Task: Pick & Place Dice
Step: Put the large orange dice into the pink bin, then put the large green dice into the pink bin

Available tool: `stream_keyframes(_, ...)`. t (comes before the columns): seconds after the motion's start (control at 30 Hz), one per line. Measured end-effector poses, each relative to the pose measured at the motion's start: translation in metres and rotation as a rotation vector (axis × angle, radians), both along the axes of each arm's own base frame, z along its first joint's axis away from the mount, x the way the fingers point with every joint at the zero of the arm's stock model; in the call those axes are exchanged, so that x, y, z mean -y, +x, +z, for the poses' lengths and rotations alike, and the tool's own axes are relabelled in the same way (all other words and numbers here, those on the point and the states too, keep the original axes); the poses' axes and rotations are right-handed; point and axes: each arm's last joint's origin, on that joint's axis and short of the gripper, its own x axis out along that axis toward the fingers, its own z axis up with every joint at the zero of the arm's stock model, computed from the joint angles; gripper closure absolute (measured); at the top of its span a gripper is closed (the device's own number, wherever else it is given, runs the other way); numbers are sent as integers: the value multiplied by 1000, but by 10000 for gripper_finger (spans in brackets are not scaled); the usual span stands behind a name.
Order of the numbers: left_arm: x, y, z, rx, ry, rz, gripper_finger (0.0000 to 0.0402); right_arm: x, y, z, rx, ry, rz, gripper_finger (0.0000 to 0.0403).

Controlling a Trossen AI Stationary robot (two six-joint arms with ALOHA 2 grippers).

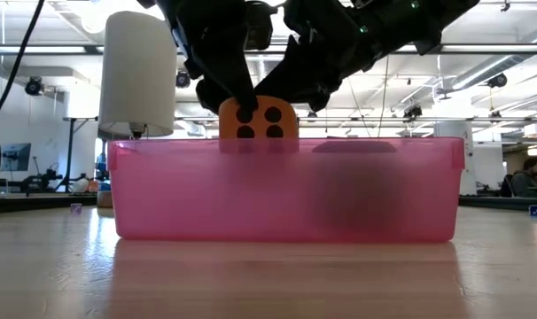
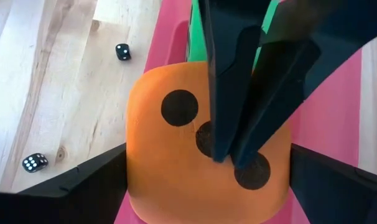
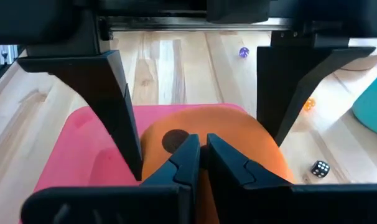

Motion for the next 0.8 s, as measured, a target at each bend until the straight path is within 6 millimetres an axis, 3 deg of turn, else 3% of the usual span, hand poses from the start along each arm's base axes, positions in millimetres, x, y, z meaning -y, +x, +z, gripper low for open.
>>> stream_keyframes(0.2,0,1,0,7,-3,-2,6,0,5,7,21,-35,17,376)
stream_keyframes(0.63,1,2,2,24,-2,-1,3,-1,7,-23,-99,-8,-6,376)
stream_keyframes(0.8,0,1,1,20,9,-18,9,-1,6,-23,-110,-4,-10,376)
